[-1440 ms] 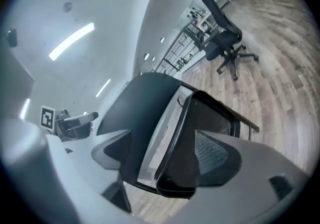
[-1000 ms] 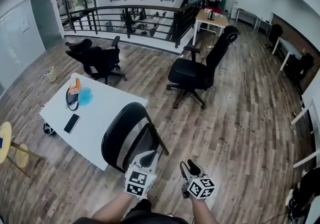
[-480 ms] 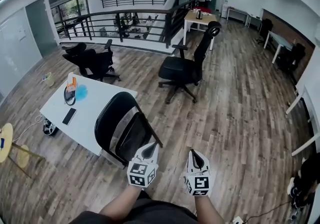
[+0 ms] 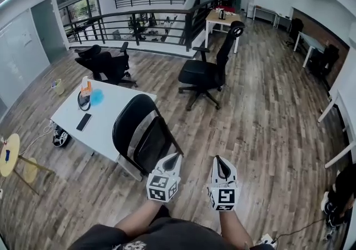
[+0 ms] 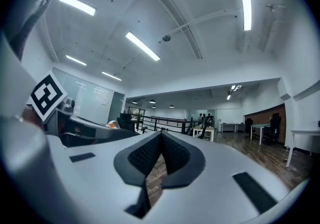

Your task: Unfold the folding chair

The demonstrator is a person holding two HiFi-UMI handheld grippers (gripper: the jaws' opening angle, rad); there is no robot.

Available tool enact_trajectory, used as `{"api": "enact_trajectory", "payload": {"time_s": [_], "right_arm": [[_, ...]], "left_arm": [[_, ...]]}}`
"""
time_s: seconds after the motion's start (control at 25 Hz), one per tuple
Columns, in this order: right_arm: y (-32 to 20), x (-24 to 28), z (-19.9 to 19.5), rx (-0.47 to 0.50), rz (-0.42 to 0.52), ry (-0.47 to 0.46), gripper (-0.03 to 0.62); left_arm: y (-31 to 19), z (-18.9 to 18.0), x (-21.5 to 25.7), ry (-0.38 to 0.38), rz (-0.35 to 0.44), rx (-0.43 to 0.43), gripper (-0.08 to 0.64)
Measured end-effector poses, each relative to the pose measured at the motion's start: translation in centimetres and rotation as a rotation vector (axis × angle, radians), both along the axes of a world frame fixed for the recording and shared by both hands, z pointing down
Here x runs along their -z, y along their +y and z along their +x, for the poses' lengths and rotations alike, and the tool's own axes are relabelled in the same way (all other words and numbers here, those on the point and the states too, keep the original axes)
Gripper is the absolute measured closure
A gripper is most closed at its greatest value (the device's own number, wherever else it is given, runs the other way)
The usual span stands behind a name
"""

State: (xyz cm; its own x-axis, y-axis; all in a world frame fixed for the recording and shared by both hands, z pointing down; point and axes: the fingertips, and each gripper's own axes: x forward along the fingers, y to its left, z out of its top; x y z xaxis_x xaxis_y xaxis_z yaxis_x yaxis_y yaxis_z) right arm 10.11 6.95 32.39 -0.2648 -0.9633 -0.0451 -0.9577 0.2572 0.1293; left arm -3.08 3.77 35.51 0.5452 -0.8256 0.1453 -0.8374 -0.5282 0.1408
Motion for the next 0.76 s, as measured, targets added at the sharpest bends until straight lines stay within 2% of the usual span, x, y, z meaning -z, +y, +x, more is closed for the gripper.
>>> {"api": "enact_trajectory", "payload": {"time_s": [0.24, 0.44, 0.76], "right_arm": [[3.2, -1.5, 0.1, -0.021, -0.015, -0.008, 0.578], [5.3, -2.2, 0.8, -0.045, -0.008, -0.007, 0.578], [5.0, 0.6, -2.5, -0.003, 0.110, 0.140, 0.578]], "left_arm": [[2.5, 0.6, -1.0, -0.039, 0.002, -0.030, 0.555], [4.6, -0.1, -2.3, -0.044, -0.015, -0.013, 0.555], [3.1, -0.5, -0.9, -0.016, 0.024, -0.014, 0.555]]}}
